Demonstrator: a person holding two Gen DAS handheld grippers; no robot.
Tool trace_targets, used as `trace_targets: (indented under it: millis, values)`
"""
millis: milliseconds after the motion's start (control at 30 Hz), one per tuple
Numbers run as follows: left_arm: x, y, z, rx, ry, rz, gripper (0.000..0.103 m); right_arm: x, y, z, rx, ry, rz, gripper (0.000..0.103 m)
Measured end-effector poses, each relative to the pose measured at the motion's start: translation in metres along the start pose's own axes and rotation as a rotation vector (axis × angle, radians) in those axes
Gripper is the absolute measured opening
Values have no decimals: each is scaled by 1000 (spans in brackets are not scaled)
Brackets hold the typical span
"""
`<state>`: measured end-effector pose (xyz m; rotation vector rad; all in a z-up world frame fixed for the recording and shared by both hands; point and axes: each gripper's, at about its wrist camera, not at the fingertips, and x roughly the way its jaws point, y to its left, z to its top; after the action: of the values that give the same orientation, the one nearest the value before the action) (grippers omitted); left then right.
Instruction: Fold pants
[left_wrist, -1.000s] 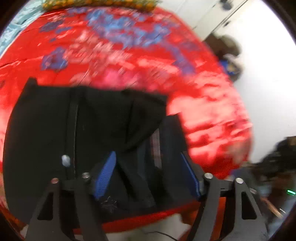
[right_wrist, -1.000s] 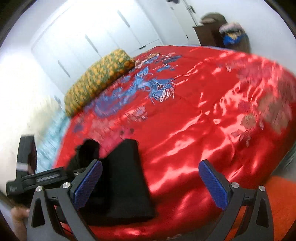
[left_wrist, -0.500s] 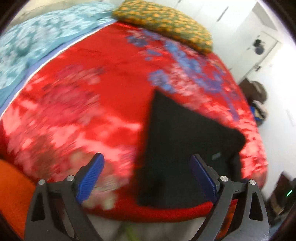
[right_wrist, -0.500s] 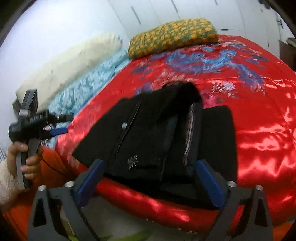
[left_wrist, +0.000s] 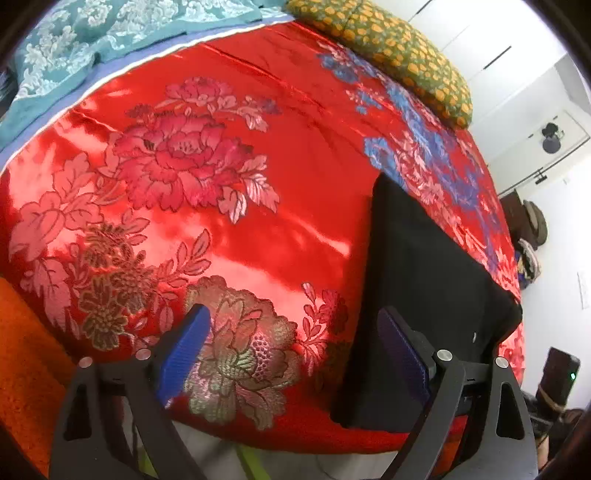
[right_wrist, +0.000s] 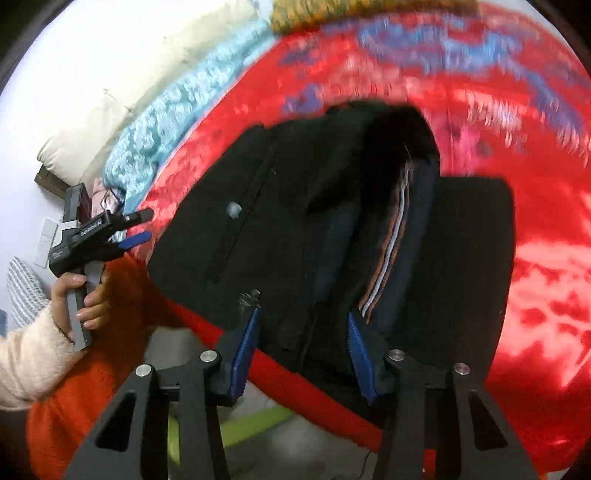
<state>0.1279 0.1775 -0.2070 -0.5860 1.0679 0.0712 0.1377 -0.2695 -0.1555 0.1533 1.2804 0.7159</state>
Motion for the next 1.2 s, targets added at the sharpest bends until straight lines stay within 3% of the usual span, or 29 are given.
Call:
trace_targets:
  millis: [67, 133, 200, 367, 467, 533, 633, 700, 800, 867, 967, 1067, 1200]
  values:
    - [2, -3, -1, -3, 2, 6, 93, 10, -5, 3, 18, 21, -28, 46]
    - [1, -4, 1, -1, -7, 11, 93, 8, 3, 5, -4, -12, -70, 16]
    - [-6, -4, 1, 1, -24, 15, 93, -6, 10, 7, 0, -61, -69, 13]
    - [-23, -14, -2, 53, -86, 11, 93, -79, 33, 2, -36, -248, -23, 12]
    - [-33, -35, -10, 136, -133, 3, 93, -96, 16, -15, 20, -305, -45, 11]
    - [-33, -56, -20, 217, -142, -13, 93, -85, -17, -30, 125, -301, -83, 11]
    - [-25, -91, -40, 374, -120, -27, 93, -42, -62, -55, 241, -198, -209, 11]
    - [-22, -110, -55, 477, -122, -34, 93, -46, -63, -57, 268, -243, -193, 11]
    - [1, -137, -75, 648, -74, -1, 93, -45, -51, -51, 218, -220, -234, 14]
    - [14, -144, -82, 702, -54, 28, 93, -52, -56, -50, 244, -205, -219, 23]
    - [18, -144, -83, 700, -42, 18, 93, -87, -56, -38, 251, -276, -213, 23]
    - [19, -142, -80, 690, -31, 7, 93, -111, -42, -5, 202, -354, -186, 23]
    - [18, -141, -81, 682, -28, 3, 93, -90, -26, 39, 142, -352, -142, 23]
